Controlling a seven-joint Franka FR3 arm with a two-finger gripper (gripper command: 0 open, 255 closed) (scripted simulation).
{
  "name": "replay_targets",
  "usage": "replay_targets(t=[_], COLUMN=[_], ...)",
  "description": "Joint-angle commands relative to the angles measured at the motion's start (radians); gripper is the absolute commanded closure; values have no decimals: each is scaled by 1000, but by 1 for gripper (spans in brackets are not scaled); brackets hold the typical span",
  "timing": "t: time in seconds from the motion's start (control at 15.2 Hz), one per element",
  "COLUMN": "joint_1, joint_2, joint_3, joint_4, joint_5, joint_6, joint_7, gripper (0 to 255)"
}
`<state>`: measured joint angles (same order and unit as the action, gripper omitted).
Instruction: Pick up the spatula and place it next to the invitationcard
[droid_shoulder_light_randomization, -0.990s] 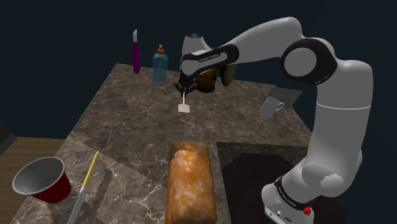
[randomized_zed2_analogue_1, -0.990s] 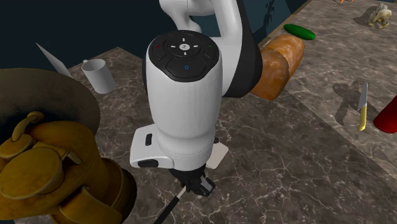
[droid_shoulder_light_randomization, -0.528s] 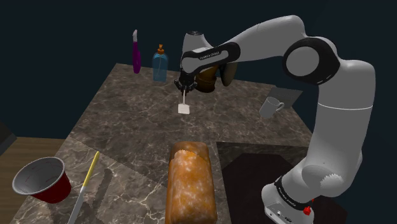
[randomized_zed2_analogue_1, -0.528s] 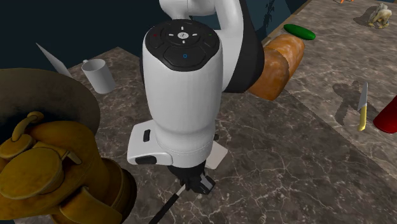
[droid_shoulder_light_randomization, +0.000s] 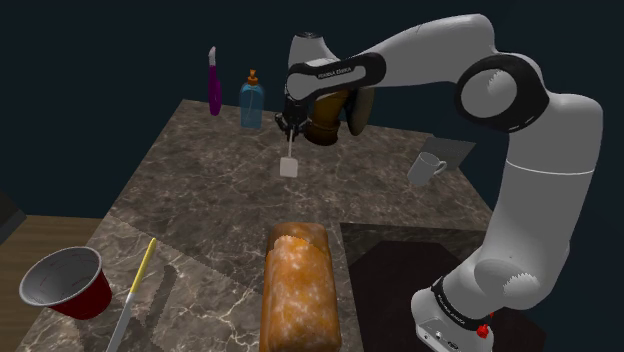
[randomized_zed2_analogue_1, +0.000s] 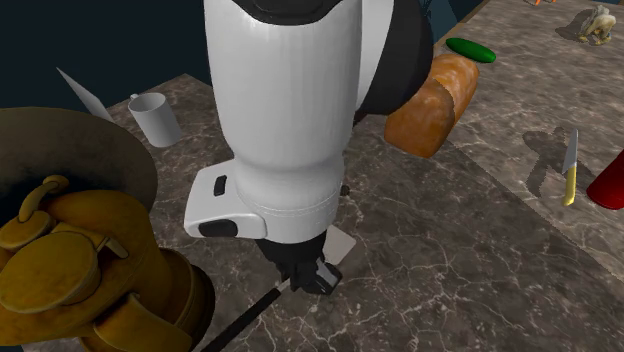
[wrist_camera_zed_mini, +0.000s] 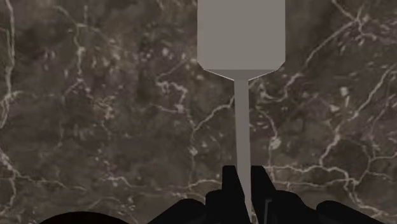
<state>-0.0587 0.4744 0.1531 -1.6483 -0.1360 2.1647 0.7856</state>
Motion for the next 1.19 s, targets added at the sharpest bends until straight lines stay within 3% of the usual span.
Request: replay_targets(t=[0.0,1.12], joint_1=[-1,-2], joint_2=[-11,-77], joint_3=[1,10], joint_4=[12,145], joint_5=[3,22], joint_6=[-23,-220], joint_7=[-3,-22], gripper=[255,255])
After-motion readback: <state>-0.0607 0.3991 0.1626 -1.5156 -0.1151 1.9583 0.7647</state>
